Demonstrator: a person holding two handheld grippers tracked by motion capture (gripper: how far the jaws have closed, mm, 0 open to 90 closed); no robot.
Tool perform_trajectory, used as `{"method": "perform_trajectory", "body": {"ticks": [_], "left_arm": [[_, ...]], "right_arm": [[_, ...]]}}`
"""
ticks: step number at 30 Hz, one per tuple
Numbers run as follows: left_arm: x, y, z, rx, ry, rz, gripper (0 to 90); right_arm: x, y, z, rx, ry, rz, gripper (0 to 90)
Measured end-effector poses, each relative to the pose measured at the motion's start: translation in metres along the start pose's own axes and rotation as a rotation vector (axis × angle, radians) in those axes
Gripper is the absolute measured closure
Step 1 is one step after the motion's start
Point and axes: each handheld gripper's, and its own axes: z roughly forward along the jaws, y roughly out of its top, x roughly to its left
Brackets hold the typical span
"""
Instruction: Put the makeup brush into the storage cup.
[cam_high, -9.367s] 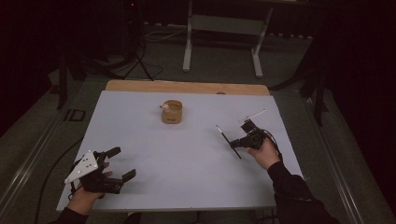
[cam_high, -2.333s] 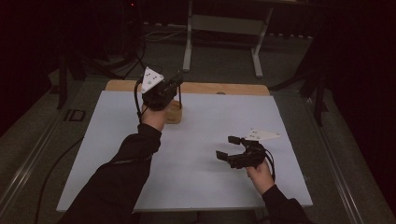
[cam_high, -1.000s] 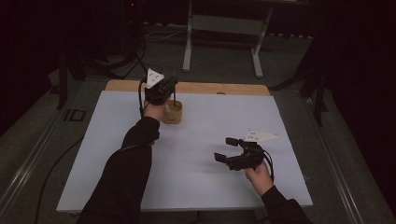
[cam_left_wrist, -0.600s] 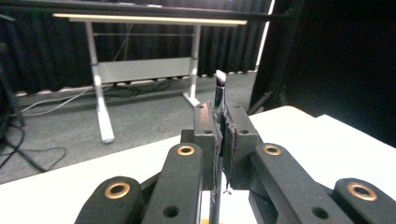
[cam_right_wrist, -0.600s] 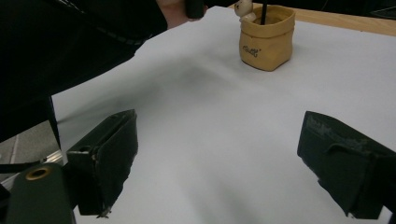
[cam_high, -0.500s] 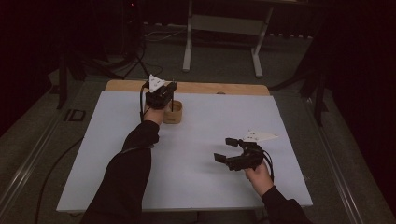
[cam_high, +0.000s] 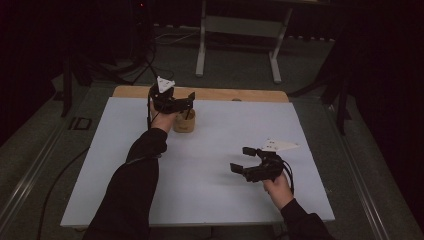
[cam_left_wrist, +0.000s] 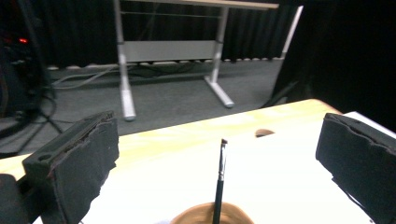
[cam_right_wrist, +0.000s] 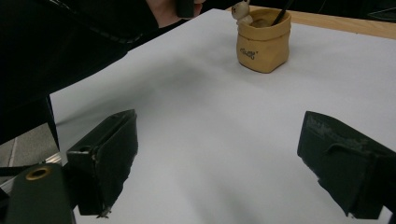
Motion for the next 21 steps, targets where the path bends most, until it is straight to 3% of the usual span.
{"method": "perform_trajectory", "body": {"ticks": [3, 6, 9, 15, 19, 21], "left_arm": [[0.0, 0.002, -0.005, -0.007, -0.025, -0.001, 0.0], [-0.001, 0.006, -0.01, 0.028, -0.101, -0.015, 0.0], [-0.005, 0.007, -0.016, 0.042, -0.134, -0.003, 0.0], [-0.014, 0.009, -0.027, 0.063, -0.161, 0.073, 0.0], [-0.015, 0.012, -0.035, 0.052, -0.189, 0.052, 0.0], [-0.015, 0.013, -0.037, 0.056, -0.191, 0.063, 0.0]], "right_arm": [[-0.001, 0.0, 0.0, -0.004, -0.003, 0.004, 12.2], [0.0, 0.001, -0.001, -0.01, -0.005, 0.003, 12.2], [0.0, 0.001, -0.002, -0.012, -0.01, -0.002, 12.2], [-0.001, 0.001, -0.003, -0.022, -0.024, -0.005, 12.2], [-0.001, 0.002, -0.004, -0.039, -0.033, -0.009, 12.2], [-0.001, 0.002, -0.005, -0.04, -0.028, -0.005, 12.1]]}}
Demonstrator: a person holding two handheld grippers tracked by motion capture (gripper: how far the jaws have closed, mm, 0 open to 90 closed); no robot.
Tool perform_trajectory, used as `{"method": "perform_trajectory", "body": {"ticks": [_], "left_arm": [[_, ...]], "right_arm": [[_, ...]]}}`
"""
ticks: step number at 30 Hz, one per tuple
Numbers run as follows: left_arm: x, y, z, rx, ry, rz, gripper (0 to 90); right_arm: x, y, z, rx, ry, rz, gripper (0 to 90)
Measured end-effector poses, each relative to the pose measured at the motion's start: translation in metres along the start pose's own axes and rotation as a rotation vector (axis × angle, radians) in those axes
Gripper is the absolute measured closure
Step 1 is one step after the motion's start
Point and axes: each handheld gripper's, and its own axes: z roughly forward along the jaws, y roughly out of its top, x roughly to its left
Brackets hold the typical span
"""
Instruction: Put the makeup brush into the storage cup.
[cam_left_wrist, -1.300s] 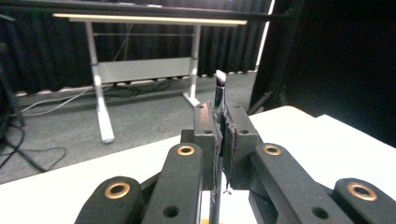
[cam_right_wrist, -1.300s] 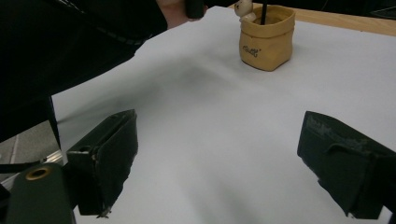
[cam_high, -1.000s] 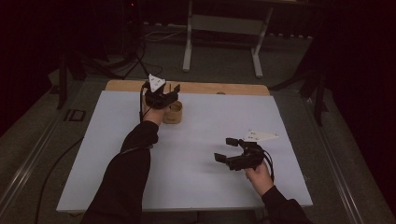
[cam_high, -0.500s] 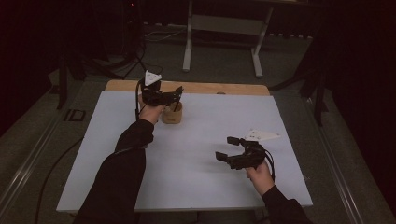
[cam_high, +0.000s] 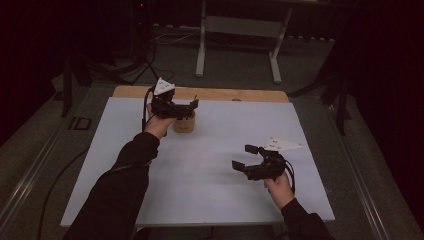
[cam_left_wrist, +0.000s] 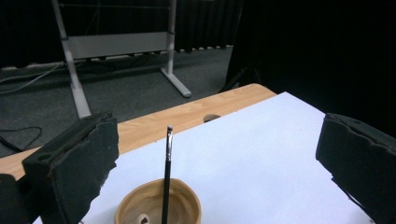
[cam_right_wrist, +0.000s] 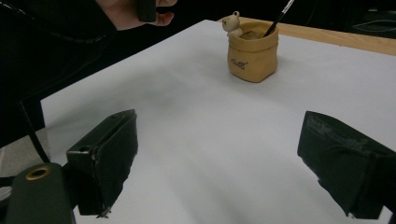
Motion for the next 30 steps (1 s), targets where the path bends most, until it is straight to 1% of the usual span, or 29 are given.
{"method": "perform_trajectory", "body": {"ticks": [1, 5, 6, 8, 9, 10, 12, 13, 14, 15, 18, 19, 21, 25, 26, 27, 28, 30], "left_arm": [[0.0, 0.0, -0.001, 0.002, -0.005, -0.001, 0.0], [0.0, -0.002, -0.004, 0.011, -0.014, -0.002, 0.0], [0.0, -0.003, -0.004, 0.01, -0.026, -0.009, 0.0], [0.0, -0.006, -0.006, 0.014, -0.039, -0.009, 0.0], [0.0, -0.007, -0.007, 0.017, -0.057, -0.01, 0.0], [0.0, -0.008, -0.009, 0.012, -0.061, -0.007, 0.0], [0.0, -0.01, -0.012, -0.006, -0.088, -0.002, 0.0], [0.0, -0.01, -0.014, -0.01, -0.096, 0.002, 0.0], [0.0, -0.011, -0.016, -0.015, -0.116, 0.002, 0.0], [0.001, -0.011, -0.018, -0.019, -0.147, 0.001, 0.0], [0.0, -0.013, -0.027, -0.032, -0.173, 0.016, 0.0], [0.0, -0.013, -0.029, -0.033, -0.17, 0.024, 0.0], [0.0, -0.014, -0.035, -0.035, -0.196, 0.025, 0.0], [-0.002, -0.018, -0.046, -0.051, -0.234, 0.042, 0.0], [-0.002, -0.018, -0.046, -0.051, -0.234, 0.042, 0.0], [-0.004, -0.021, -0.05, -0.048, -0.248, 0.057, 0.0], [-0.005, -0.022, -0.053, -0.05, -0.261, 0.057, 0.0], [-0.007, -0.025, -0.058, -0.045, -0.27, 0.068, 0.0]], "right_arm": [[0.0, 0.0, 0.0, -0.001, -0.005, -0.003, 11.9], [0.0, 0.001, -0.001, -0.006, 0.005, -0.007, 11.9], [0.0, 0.0, -0.002, -0.006, 0.008, -0.006, 11.9], [0.0, 0.0, -0.003, -0.005, 0.001, -0.008, 11.9], [-0.001, 0.0, -0.003, -0.007, 0.006, 0.0, 11.9], [-0.001, 0.0, -0.004, -0.006, 0.005, 0.003, 11.9], [-0.002, -0.001, -0.005, -0.007, 0.0, 0.0, 11.9], [-0.002, -0.001, -0.005, -0.011, -0.001, 0.007, 11.9], [-0.003, -0.001, -0.006, -0.013, -0.005, 0.01, 11.9], [-0.003, 0.0, -0.007, -0.015, -0.008, 0.01, 11.9], [-0.004, -0.001, -0.01, -0.021, -0.011, 0.008, 11.9], [-0.004, -0.001, -0.011, -0.023, -0.01, 0.014, 11.9], [-0.004, -0.001, -0.012, -0.022, -0.013, 0.014, 11.9], [-0.005, -0.003, -0.015, -0.02, -0.017, 0.017, 11.9], [-0.005, -0.003, -0.015, -0.02, -0.017, 0.017, 11.9], [-0.005, -0.003, -0.015, -0.019, -0.017, 0.017, 11.9], [-0.005, -0.003, -0.017, -0.022, -0.018, 0.018, 11.9], [-0.006, -0.003, -0.018, -0.026, -0.022, 0.018, 11.9]]}}
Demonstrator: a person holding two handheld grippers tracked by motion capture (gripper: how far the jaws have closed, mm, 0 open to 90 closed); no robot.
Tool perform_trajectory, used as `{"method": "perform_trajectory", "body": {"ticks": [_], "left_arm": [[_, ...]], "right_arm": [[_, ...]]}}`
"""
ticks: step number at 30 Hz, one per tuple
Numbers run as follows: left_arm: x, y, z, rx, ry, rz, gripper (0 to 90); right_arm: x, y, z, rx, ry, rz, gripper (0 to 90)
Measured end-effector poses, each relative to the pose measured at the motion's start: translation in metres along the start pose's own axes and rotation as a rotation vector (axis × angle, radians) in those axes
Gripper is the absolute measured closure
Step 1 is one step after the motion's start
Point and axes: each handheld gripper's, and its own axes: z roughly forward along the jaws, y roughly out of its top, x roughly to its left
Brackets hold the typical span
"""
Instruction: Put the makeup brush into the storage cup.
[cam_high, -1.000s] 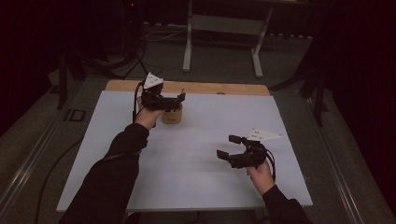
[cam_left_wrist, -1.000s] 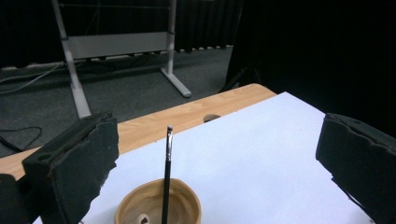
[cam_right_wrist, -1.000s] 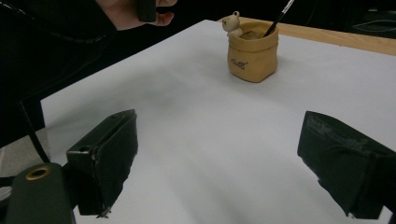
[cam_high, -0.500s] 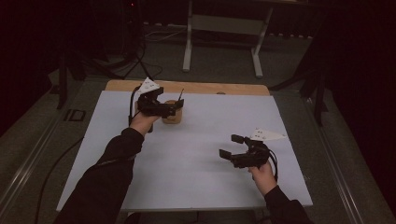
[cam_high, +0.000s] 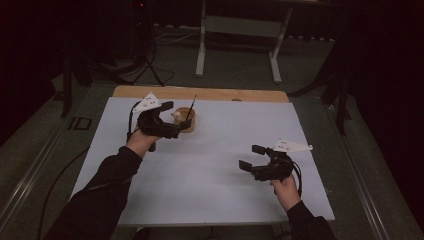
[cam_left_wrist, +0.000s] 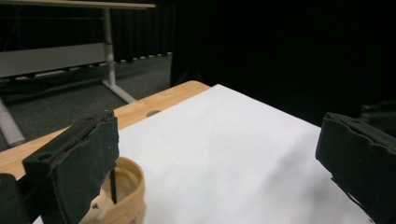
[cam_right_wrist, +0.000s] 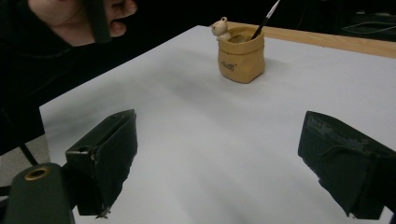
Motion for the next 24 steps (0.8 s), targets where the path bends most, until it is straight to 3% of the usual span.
{"method": "perform_trajectory", "body": {"ticks": [12, 24], "left_arm": [[-0.021, -0.015, -0.022, 0.009, -0.102, 0.072, 0.0], [-0.031, -0.035, -0.043, 0.027, -0.154, 0.075, 0.0]], "right_arm": [[-0.001, 0.0, -0.003, -0.003, -0.022, -0.009, 11.9], [-0.005, -0.006, -0.012, -0.016, -0.029, -0.013, 11.9]]}}
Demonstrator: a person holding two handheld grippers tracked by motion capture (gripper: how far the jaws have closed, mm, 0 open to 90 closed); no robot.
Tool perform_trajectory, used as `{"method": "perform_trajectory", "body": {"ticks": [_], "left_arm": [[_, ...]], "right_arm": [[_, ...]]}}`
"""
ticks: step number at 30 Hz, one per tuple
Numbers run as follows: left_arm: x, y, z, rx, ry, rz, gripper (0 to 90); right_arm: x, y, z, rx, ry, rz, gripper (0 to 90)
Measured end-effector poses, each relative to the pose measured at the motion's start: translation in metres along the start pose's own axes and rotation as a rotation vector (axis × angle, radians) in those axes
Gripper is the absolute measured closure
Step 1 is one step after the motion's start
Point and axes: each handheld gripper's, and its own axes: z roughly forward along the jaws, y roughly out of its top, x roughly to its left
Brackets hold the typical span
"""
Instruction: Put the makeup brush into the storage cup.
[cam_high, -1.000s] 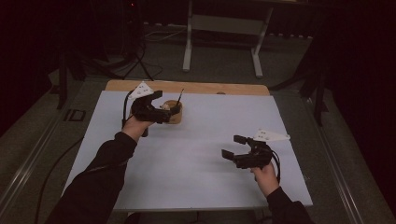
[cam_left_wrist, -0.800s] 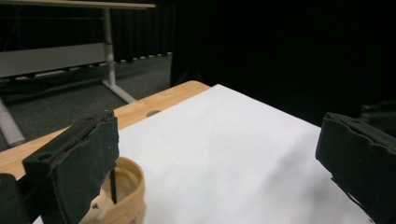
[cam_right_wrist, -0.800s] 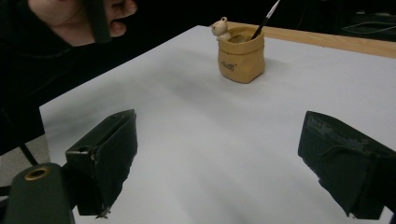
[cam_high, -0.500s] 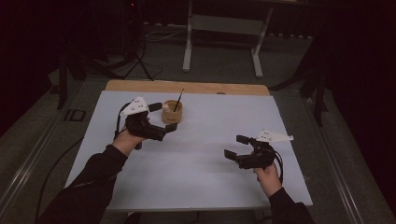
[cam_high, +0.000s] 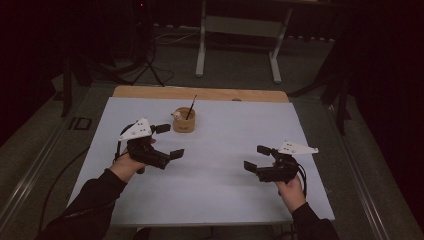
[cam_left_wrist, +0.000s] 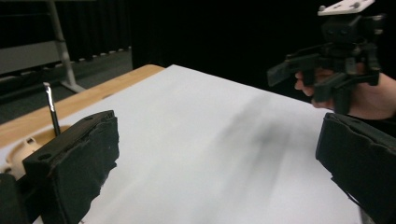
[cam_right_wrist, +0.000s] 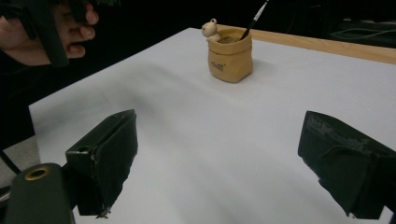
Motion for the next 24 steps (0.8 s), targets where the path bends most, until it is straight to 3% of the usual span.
{"method": "perform_trajectory", "body": {"ticks": [5, 19, 24], "left_arm": [[-0.004, -0.009, -0.008, 0.003, -0.005, 0.001, 0.0], [-0.017, -0.032, -0.027, 0.024, -0.035, 0.012, 0.0], [-0.02, -0.042, -0.034, 0.026, -0.039, 0.021, 0.0]], "right_arm": [[-0.001, -0.001, -0.004, -0.011, 0.015, -0.01, 13.2], [-0.003, -0.01, -0.013, 0.033, -0.045, -0.076, 14.1], [-0.004, -0.014, -0.018, 0.025, -0.035, -0.079, 14.1]]}}
